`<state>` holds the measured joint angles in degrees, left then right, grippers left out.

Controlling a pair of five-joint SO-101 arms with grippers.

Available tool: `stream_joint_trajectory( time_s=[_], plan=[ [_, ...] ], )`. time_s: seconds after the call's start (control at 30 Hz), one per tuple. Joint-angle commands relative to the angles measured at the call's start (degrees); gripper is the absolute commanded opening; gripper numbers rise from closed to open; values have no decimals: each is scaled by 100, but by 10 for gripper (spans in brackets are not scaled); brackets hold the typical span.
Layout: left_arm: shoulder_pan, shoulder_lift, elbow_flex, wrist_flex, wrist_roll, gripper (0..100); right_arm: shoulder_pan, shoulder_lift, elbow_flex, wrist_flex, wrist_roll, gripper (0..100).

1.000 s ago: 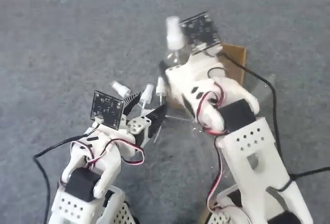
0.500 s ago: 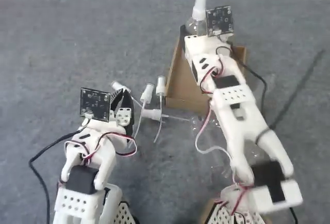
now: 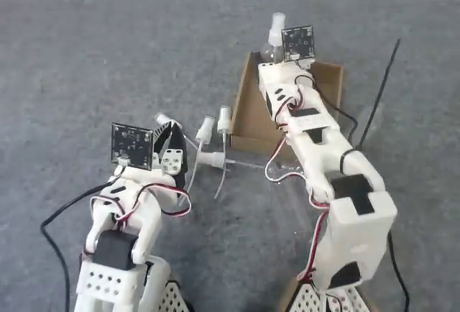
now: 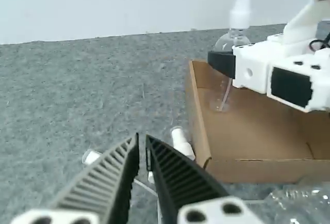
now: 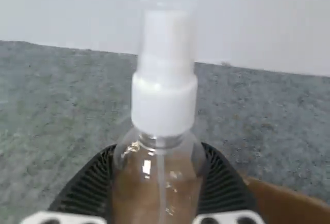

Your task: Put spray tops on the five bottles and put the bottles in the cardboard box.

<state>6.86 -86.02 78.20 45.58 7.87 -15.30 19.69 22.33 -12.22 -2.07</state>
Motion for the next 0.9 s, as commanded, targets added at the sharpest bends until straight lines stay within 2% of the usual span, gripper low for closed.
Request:
stream_joint_trajectory(
  time_s=[0.0,0.47,0.7,0.87],
  plan=[
    [26,-88,-31,-167,-35,10,13,-40,-448,-180,-35,6],
    [9,-88,-31,-167,-26,10,13,-13,-404,-119,-35,11],
    [9,-88,-31,-167,-26,10,-31,-31,-246,-119,-35,179],
    [9,-88,-31,-167,-26,10,-57,-40,-220,-119,-26,198]
  ],
)
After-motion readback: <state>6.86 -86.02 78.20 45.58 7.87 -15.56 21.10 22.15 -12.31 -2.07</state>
